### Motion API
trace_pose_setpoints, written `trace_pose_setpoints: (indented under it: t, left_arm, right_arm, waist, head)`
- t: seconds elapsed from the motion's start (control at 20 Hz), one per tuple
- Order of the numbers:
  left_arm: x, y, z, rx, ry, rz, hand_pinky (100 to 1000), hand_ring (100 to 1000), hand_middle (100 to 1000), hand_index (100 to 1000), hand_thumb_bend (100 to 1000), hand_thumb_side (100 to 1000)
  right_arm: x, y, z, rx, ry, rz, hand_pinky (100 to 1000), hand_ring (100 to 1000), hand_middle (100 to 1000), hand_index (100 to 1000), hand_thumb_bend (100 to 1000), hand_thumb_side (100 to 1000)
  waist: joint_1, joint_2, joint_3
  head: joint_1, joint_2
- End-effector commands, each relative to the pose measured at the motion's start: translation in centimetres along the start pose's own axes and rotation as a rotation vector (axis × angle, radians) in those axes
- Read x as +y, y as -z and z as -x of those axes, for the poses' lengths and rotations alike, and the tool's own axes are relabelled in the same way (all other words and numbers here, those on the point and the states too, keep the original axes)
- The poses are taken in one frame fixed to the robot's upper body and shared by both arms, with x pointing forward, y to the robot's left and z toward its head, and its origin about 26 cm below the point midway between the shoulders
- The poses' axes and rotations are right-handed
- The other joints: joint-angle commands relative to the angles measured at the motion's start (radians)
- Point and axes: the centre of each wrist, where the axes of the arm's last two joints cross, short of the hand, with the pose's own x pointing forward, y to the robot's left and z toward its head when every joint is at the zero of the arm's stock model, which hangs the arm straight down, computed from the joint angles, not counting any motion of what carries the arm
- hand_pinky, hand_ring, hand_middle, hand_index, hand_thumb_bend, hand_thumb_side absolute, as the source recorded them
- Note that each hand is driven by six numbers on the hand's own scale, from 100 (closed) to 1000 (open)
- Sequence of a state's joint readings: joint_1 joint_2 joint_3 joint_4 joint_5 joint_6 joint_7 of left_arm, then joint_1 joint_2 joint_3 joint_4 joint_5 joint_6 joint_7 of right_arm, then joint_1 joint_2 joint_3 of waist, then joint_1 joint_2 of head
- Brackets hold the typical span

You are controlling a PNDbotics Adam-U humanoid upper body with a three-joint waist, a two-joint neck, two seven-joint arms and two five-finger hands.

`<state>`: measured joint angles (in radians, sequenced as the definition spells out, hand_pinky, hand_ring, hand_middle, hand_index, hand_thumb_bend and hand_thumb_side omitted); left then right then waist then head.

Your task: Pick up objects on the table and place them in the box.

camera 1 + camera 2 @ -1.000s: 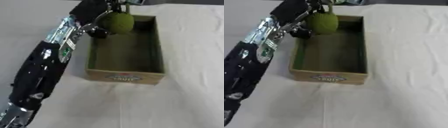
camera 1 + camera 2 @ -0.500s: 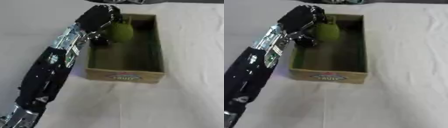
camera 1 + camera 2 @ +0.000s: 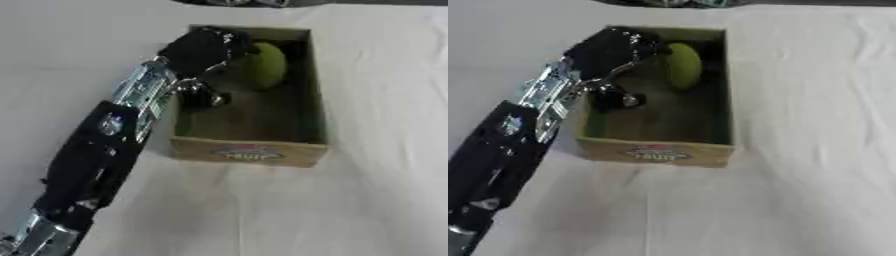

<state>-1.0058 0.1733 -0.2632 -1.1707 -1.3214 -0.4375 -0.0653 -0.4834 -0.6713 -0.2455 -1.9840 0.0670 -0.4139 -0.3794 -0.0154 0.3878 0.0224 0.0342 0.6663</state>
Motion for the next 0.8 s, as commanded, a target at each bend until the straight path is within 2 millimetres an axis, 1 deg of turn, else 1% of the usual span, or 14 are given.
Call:
trace_pose_setpoints:
  t: [0.05,0.15,0.3,0.45,0.55,0.65,0.8]
  left_arm:
    - [1.6,0.2,0.3,-0.012,0.062,-0.012,743,787,806,924,558,100]
    - [1.8,0.1,0.4,-0.014,0.072,-0.014,749,792,812,932,519,100]
    - [2.1,0.0,0.4,-0.012,0.076,-0.023,745,791,810,929,503,100]
    - [2.8,-0.2,0.7,-0.002,0.060,-0.060,719,780,798,918,478,100]
    - [3.8,-0.5,0.9,0.016,0.060,-0.112,682,765,786,910,434,100]
    - [4.9,-0.7,1.2,0.033,0.027,-0.169,674,763,783,906,429,100]
    - [7.0,-1.4,1.8,0.060,-0.011,-0.247,653,760,780,893,381,100]
  right_arm:
    - [-0.4,0.7,-0.5,-0.029,-0.004,-0.002,850,779,633,831,100,399]
    - [-0.4,0.7,-0.5,-0.028,-0.006,-0.003,850,779,633,831,100,398]
    - [-0.4,0.7,-0.4,-0.027,-0.008,-0.003,850,779,633,831,100,398]
    - [-0.5,0.7,-0.4,-0.028,-0.010,-0.003,850,779,633,831,100,394]
    - [-0.5,0.7,-0.4,-0.030,-0.013,0.000,847,777,635,829,100,379]
    - [-0.7,0.8,-0.5,-0.038,-0.018,0.007,845,776,636,828,100,365]
    - [-1.0,1.2,-0.5,-0.057,-0.029,0.026,838,770,640,826,100,281]
  waist:
    - [-0.001,-0.028,-0.001]
    - [-0.001,-0.028,0.000]
    - [-0.001,-0.029,0.002]
    - [-0.003,-0.030,0.005]
    - [-0.003,-0.031,0.006]
    - [-0.004,-0.033,0.007]
    - [-0.005,-0.035,0.008]
  head:
    - [-0.004,-0.006]
    - [-0.006,-0.008]
    - [-0.007,-0.008]
    - [-0.008,-0.008]
    - [-0.009,-0.008]
    - [-0.009,-0.006]
    - [-0.007,-0.001]
